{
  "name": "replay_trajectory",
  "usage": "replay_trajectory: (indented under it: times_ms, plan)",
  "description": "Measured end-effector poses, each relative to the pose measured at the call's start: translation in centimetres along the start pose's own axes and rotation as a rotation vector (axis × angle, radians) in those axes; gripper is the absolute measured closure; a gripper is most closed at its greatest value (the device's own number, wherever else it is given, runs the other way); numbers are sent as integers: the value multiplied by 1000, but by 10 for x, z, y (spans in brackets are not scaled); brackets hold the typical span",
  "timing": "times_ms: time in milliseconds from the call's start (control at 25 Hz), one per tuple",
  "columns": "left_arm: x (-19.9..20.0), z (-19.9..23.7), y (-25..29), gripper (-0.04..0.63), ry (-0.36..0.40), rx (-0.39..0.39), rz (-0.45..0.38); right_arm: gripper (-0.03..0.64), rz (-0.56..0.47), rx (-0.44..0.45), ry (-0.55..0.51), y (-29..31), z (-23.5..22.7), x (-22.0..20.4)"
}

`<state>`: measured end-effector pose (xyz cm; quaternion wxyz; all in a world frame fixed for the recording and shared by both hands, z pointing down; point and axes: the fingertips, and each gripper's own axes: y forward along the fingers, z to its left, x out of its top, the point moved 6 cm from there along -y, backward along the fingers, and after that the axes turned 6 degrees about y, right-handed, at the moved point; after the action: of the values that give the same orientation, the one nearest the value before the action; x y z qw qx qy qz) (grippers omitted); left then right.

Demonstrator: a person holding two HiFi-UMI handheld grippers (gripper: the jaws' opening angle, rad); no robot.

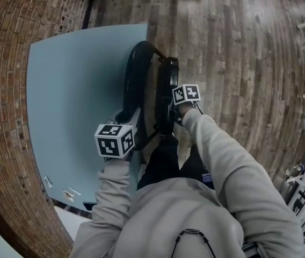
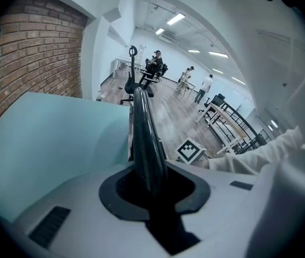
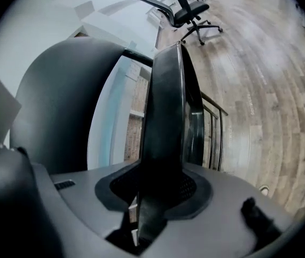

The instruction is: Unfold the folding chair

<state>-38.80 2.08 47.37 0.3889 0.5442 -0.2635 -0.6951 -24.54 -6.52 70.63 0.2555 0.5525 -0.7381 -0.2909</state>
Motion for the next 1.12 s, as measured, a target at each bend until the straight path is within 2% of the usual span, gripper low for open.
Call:
replay_trajectory:
  times_ms: [160, 480, 800, 880, 1000, 1120]
  plan:
    - [-1, -19, 12, 511, -2, -14, 6, 488, 51, 88, 9, -35, -53, -2]
    - [-6, -66, 44, 511, 5, -37, 29, 488, 50, 286, 1, -88, -163, -7]
    - [-15, -118, 92, 511, -6, -56, 16, 479, 11, 473, -2, -123, -289, -8]
    - [-17, -129, 101, 508, -28, -73, 4, 479, 5, 515, 0, -127, -318, -12]
    - [-25, -135, 116, 506, -83, -90, -16, 479, 18, 523, 31, -129, -370, -16]
    - [-35, -130, 126, 508, -121, -85, -11, 479, 17, 628, 54, -124, -406, -21]
